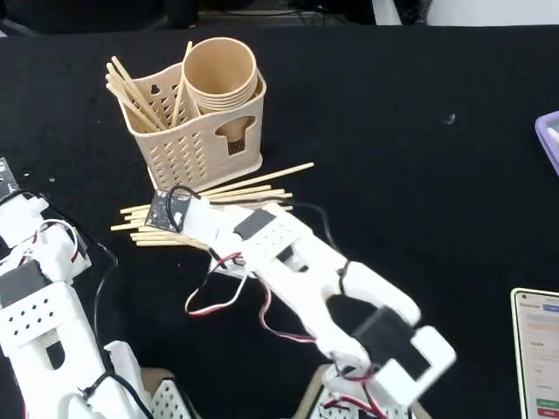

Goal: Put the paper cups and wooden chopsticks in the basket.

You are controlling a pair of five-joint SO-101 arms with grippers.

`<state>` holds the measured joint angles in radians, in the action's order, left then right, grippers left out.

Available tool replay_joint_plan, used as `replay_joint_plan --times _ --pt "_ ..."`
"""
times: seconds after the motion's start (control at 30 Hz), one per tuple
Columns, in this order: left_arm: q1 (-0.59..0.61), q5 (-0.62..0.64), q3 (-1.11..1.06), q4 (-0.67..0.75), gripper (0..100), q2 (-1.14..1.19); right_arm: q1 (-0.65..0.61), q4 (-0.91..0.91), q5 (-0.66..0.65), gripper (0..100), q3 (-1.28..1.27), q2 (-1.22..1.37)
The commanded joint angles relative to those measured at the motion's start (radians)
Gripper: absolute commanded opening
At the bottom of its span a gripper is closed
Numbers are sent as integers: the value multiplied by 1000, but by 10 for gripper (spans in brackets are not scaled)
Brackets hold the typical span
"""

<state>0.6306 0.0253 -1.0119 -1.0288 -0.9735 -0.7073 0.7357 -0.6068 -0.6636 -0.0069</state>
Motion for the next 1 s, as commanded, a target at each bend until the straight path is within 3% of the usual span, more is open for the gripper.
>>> replay_joint_plan --times 0.0,0.13,0.63,0.73,0.97 --pt "-1 -5 12 11 102 -17 -17 -60 26 53 62 38" --pt "-1 -5 10 11 102 -17 -17 -60 48 175 67 39" --pt "-1 -5 13 11 102 -17 -74 9 -8 119 13 44" --pt "-1 -5 12 11 102 -17 -61 12 -5 17 12 36" --pt "-1 -5 12 11 102 -17 -11 41 -8 11 19 35"
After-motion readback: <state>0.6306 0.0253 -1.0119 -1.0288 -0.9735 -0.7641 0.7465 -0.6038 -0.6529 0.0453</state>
